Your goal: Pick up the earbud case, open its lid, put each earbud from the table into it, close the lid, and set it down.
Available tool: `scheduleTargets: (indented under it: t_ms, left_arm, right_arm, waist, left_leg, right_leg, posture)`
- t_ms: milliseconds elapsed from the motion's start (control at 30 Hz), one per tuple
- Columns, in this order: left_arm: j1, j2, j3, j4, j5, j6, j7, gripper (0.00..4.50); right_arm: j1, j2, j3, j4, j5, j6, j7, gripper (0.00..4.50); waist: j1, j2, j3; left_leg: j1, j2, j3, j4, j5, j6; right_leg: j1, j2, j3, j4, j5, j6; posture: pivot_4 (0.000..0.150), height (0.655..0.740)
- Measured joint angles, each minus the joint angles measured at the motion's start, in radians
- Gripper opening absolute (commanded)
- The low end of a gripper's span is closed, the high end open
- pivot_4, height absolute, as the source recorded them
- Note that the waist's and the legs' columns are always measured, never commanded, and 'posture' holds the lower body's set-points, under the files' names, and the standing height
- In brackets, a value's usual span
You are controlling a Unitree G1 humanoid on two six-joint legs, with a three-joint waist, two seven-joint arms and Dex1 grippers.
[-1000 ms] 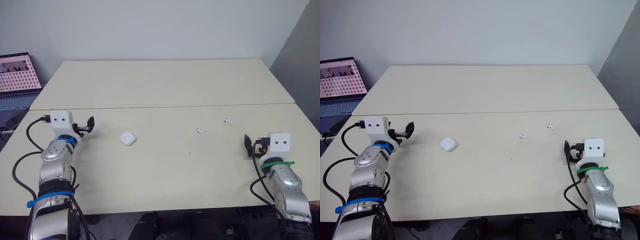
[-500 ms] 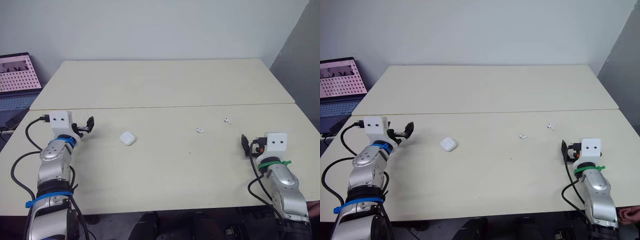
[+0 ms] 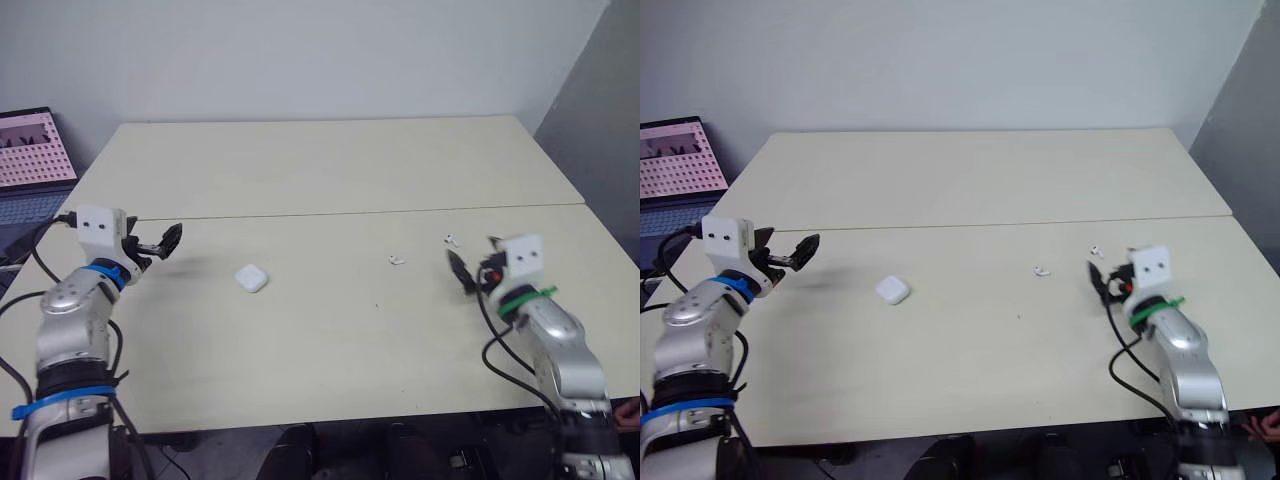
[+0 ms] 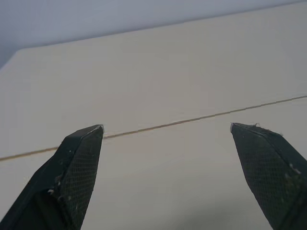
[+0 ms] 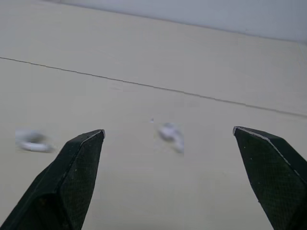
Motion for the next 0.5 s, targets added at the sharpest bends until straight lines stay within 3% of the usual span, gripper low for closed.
scheduleTargets:
  t_ms: [200,500]
  left_arm:
    - [0.006,0.055,-0.154,-0.151,-0.03,0.172,-0.237,4.45]
    - [0.069,0.046,-0.251,-0.244,0.017,0.253,-0.254,4.45]
  right_arm:
    - [-0.194,0.01,0.203,0.029,0.103,0.105,0.286,4.5]
    - [-0.28,0.073,0.352,0.065,0.102,0.148,0.405,4.5]
  waist:
    - [0.0,0.0,0.0]
    - [0.002,0.0,0.0]
  left_leg:
    - [0.0,0.0,-0.001,-0.001,0.0,0.0]
    - [0.0,0.0,-0.002,-0.001,0.0,0.0]
  right_leg:
    - [0.0,0.0,-0.001,-0.001,0.0,-0.001]
    - [-0.001,-0.001,0.0,0.0,0.0,-0.001]
  posture:
    - [0.15,0.74]
    - [0.15,0.74]
